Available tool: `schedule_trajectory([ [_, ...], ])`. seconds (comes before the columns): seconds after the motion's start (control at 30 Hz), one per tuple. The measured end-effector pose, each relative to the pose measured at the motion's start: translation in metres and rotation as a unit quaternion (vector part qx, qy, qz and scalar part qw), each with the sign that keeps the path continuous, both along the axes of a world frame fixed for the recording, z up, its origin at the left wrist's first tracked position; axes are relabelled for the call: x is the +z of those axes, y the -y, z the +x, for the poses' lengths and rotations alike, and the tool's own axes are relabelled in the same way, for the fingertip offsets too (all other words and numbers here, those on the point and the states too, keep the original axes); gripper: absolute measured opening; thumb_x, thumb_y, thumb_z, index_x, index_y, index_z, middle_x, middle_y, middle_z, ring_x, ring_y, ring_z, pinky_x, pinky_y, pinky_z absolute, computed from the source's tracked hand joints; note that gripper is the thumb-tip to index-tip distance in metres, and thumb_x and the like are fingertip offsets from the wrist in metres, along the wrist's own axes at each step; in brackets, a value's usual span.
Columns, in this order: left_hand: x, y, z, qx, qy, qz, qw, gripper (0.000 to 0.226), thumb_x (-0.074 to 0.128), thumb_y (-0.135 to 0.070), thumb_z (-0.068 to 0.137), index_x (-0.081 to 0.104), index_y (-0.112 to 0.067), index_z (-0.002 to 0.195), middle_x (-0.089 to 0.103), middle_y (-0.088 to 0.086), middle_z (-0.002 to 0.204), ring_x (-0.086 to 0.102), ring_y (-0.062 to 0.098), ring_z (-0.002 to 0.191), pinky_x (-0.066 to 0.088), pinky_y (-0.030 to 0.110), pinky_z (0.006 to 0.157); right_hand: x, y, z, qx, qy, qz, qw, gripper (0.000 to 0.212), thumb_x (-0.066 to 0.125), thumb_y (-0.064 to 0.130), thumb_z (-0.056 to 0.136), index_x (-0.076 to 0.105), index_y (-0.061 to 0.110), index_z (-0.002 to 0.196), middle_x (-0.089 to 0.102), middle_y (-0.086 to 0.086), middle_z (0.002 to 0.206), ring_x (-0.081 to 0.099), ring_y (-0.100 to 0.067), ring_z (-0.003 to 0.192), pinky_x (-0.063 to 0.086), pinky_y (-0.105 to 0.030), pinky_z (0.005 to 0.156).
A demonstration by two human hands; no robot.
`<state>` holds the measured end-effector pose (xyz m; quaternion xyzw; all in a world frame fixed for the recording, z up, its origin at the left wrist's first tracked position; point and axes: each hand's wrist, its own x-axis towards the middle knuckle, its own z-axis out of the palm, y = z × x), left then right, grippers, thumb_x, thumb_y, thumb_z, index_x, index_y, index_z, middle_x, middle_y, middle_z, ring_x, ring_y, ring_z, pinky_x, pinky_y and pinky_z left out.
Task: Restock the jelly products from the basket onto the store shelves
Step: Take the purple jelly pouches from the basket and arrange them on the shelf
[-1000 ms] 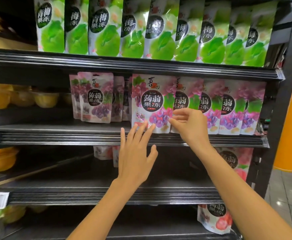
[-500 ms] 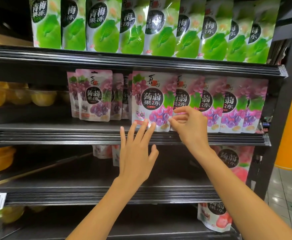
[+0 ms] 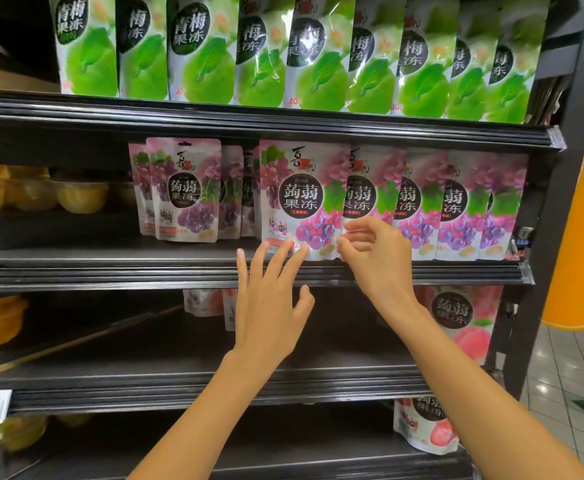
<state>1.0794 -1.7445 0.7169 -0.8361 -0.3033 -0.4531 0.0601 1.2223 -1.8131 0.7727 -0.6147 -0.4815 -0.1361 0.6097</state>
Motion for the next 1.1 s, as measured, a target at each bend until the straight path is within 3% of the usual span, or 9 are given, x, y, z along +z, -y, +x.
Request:
schedule_trajectory([
  [0.23, -0.017, 0.011, -0.017, -0.104, 0.115, -0.026, 0.988, 0.041, 0.057, -0.022, 0.091, 0.057, -0.023, 0.132, 0.052, -0.01, 0.141, 0.035, 0.013, 0.14, 0.011, 0.044, 0.124, -0.019, 0.013, -0.021, 0.023, -0.033, 0.001, 0.999, 0.011, 0.065, 0.015, 0.092, 0.069, 0.013, 0.102, 0.072, 0.001, 0.087, 0.071, -0.011, 0.078, 0.061, -0.039, 0.075],
  [0.33, -0.044, 0.018, -0.035, -0.15, 0.18, -0.071, 0.97, 0.028, 0.053, -0.022, 0.091, 0.064, -0.025, 0.116, 0.061, -0.015, 0.118, 0.046, 0.002, 0.119, 0.04, 0.034, 0.105, -0.048, 0.022, -0.04, 0.039, -0.055, -0.002, 0.998, 0.009, 0.062, 0.015, 0.093, 0.07, 0.016, 0.098, 0.072, 0.005, 0.082, 0.071, -0.008, 0.075, 0.06, -0.038, 0.074],
  [0.5, -0.116, 0.028, -0.085, -0.161, 0.23, -0.047, 0.959, 0.022, 0.05, -0.006, 0.087, 0.07, -0.014, 0.084, 0.065, -0.006, 0.089, 0.055, 0.01, 0.093, 0.042, 0.026, 0.086, -0.135, 0.038, -0.081, 0.073, -0.096, -0.058, 0.991, 0.012, 0.059, 0.013, 0.095, 0.07, 0.018, 0.098, 0.073, 0.006, 0.08, 0.071, -0.007, 0.076, 0.059, -0.03, 0.067],
  [0.6, -0.178, 0.036, -0.12, -0.159, 0.199, -0.156, 0.954, 0.023, 0.052, 0.001, 0.088, 0.07, -0.011, 0.082, 0.064, -0.005, 0.085, 0.054, 0.01, 0.091, 0.042, 0.025, 0.086, -0.207, 0.048, -0.111, 0.09, -0.157, -0.139, 0.974, 0.014, 0.057, 0.013, 0.094, 0.069, 0.018, 0.099, 0.074, 0.005, 0.079, 0.071, -0.007, 0.074, 0.056, -0.027, 0.063],
  [0.73, -0.287, 0.046, -0.165, -0.111, 0.166, -0.33, 0.923, 0.026, 0.053, 0.005, 0.088, 0.069, -0.013, 0.081, 0.063, -0.009, 0.085, 0.053, 0.008, 0.089, 0.039, 0.017, 0.084, -0.322, 0.059, -0.147, 0.103, -0.253, -0.27, 0.923, 0.015, 0.056, 0.016, 0.088, 0.07, 0.019, 0.093, 0.074, 0.002, 0.074, 0.069, -0.016, 0.068, 0.054, -0.032, 0.057],
  [0.87, -0.415, 0.062, -0.211, -0.046, 0.109, -0.494, 0.862, 0.024, 0.055, 0.004, 0.092, 0.069, -0.013, 0.083, 0.066, -0.002, 0.087, 0.054, 0.008, 0.089, 0.042, 0.016, 0.081, -0.453, 0.078, -0.175, 0.107, -0.359, -0.4, 0.837, 0.013, 0.058, 0.001, 0.095, 0.068, 0.005, 0.088, 0.071, -0.013, 0.078, 0.068, -0.031, 0.074, 0.055, -0.039, 0.072],
  [0.93, -0.476, 0.074, -0.23, -0.021, 0.088, -0.549, 0.831, 0.021, 0.058, 0.007, 0.091, 0.069, -0.01, 0.085, 0.066, 0.004, 0.086, 0.056, 0.016, 0.083, 0.04, 0.007, 0.073, -0.517, 0.091, -0.186, 0.1, -0.389, -0.461, 0.791, 0.01, 0.06, 0.001, 0.094, 0.069, -0.005, 0.095, 0.07, -0.015, 0.083, 0.065, -0.029, 0.077, 0.054, -0.04, 0.078],
  [1.0, -0.534, 0.086, -0.248, 0.014, 0.076, -0.591, 0.803, 0.019, 0.058, 0.008, 0.091, 0.069, -0.006, 0.085, 0.063, 0.002, 0.084, 0.056, 0.009, 0.077, 0.039, 0.004, 0.073, -0.575, 0.104, -0.197, 0.098, -0.392, -0.531, 0.745, 0.012, 0.061, 0.008, 0.094, 0.071, 0.003, 0.099, 0.071, -0.013, 0.094, 0.064, -0.023, 0.084, 0.053, -0.04, 0.084],
  [1.1, -0.626, 0.107, -0.266, 0.082, 0.062, -0.642, 0.76, 0.012, 0.061, 0.006, 0.091, 0.069, 0.001, 0.083, 0.062, 0.002, 0.078, 0.059, 0.012, 0.074, 0.047, 0.019, 0.073, -0.66, 0.122, -0.212, 0.094, -0.405, -0.583, 0.698, 0.012, 0.063, 0.009, 0.093, 0.068, 0.018, 0.087, 0.069, -0.004, 0.089, 0.063, -0.004, 0.076, 0.052, -0.025, 0.076],
])
